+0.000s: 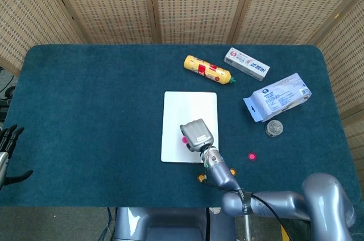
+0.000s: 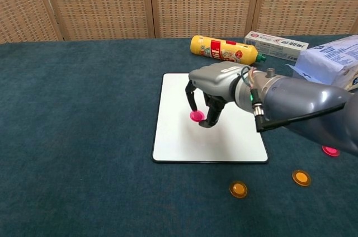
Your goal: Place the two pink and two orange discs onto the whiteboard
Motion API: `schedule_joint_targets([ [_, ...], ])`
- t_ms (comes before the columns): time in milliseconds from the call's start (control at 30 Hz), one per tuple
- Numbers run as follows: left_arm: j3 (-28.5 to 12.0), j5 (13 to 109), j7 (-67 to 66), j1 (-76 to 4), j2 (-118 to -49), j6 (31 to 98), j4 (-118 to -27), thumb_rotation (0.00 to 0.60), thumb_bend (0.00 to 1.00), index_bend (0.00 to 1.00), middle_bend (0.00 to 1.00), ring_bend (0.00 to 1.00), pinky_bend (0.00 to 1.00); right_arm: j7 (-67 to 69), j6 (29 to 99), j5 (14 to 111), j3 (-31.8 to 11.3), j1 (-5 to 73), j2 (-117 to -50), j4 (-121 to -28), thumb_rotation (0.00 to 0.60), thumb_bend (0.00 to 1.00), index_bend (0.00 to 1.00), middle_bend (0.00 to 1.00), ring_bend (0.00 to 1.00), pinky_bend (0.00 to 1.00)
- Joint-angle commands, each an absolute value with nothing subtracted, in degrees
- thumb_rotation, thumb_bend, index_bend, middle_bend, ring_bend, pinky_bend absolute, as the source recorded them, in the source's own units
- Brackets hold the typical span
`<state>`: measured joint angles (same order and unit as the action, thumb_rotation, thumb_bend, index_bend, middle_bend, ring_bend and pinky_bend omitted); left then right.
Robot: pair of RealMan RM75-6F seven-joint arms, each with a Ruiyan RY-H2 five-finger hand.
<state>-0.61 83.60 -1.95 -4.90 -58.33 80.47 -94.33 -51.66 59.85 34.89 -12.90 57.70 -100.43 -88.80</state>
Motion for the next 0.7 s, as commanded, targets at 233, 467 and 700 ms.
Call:
schedule_joint_targets([
  [233, -0.62, 83.39, -1.56, -5.16, -58.14, 80.0, -94.3, 0.6, 0.0, 0.0, 0.0, 0.0, 0.0, -53.57, 61.56, 33.25, -12.38, 59.42, -103.24, -89.16, 0.6, 0.16, 0.3, 1.0, 0.93, 1.0],
  [467, -0.55, 83.32, -1.35, -5.3, -58.09, 79.66, -94.26, 0.6, 0.0, 0.0, 0.0, 0.0, 0.0, -50.85, 63.69, 38.38, -9.65, 56.54, -97.98, -93.94, 0.6, 0.2, 0.29, 1.0, 0.93, 1.0],
  [700, -0.11, 84.15, -2.13, -5.35, -58.29, 79.75, -94.5, 0.6, 0.0, 0.0, 0.0, 0.0, 0.0, -41.04, 63.54, 49.04, -1.89, 48.89, -87.87, -95.48, 0.6, 0.26, 0.37, 1.0, 0.93, 1.0],
])
